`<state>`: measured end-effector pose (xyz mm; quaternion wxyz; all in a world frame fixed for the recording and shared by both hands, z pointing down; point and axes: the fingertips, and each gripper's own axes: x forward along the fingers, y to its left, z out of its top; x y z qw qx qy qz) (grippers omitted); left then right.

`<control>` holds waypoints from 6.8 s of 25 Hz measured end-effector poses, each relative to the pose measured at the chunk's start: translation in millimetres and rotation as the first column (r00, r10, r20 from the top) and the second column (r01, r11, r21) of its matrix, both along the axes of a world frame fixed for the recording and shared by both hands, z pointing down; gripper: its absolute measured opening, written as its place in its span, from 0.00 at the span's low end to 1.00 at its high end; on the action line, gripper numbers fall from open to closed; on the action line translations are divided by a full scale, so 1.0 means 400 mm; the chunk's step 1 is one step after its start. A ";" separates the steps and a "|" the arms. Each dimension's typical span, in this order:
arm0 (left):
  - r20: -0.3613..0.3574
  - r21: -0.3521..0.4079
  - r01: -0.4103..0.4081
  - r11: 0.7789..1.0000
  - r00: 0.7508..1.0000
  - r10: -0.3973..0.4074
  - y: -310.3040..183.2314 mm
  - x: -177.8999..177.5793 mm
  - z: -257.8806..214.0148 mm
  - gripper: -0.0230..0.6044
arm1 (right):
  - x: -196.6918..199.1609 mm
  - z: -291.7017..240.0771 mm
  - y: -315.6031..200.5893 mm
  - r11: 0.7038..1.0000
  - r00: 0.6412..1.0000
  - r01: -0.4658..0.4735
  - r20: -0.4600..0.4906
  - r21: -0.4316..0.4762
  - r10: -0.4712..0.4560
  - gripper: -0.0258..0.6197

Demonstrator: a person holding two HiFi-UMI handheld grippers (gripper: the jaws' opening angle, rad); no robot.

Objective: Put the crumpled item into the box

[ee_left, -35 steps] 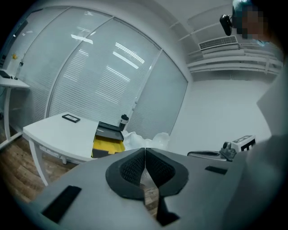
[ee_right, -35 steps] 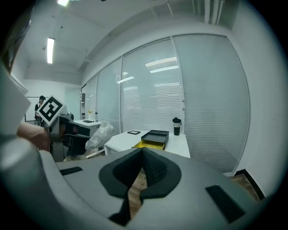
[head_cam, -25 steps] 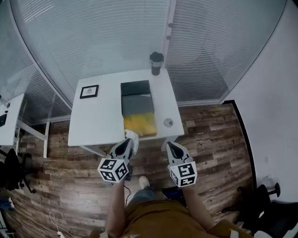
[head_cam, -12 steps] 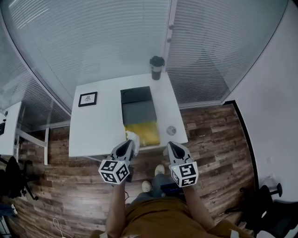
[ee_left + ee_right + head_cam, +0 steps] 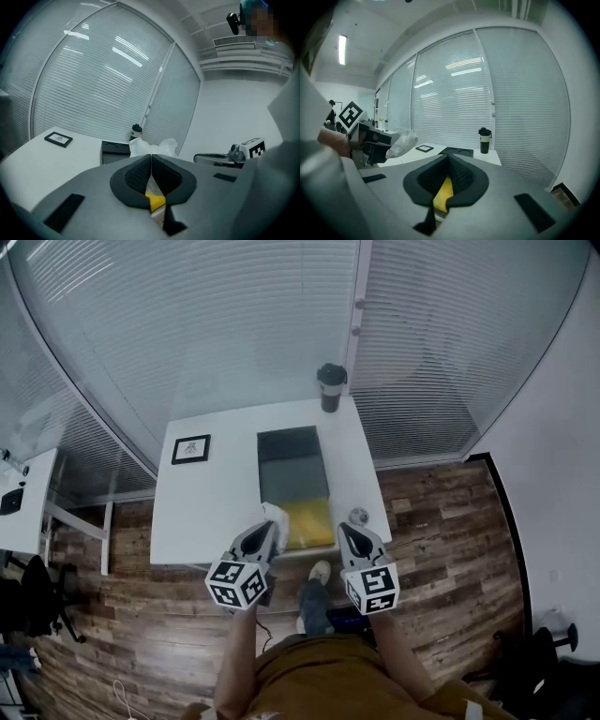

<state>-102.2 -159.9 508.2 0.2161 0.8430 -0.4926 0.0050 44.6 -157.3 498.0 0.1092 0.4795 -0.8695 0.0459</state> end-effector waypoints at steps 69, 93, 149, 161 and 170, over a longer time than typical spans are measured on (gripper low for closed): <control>0.373 -0.416 -0.322 0.851 0.793 0.482 -0.137 0.169 0.426 0.08 | 0.024 0.308 -0.187 0.952 0.998 -0.007 -0.066 -0.304 -0.014 0.06; 0.419 -0.505 -0.323 0.800 0.718 0.555 -0.132 0.208 0.485 0.15 | 0.037 0.288 -0.197 0.950 0.999 0.008 -0.036 -0.312 -0.020 0.06; 0.057 0.082 0.066 0.994 0.996 -0.071 -0.004 -0.016 -0.080 0.08 | -0.034 -0.045 -0.004 0.997 0.996 0.062 -0.063 0.055 -0.058 0.06; 0.036 0.166 0.099 0.981 0.994 -0.107 0.043 -0.030 -0.142 0.07 | -0.026 -0.099 0.046 0.991 0.998 0.016 -0.066 0.136 -0.007 0.06; 0.031 0.152 0.083 0.985 0.996 -0.088 0.043 -0.038 -0.130 0.07 | -0.041 -0.108 0.047 0.989 0.998 0.010 -0.066 0.147 -0.001 0.06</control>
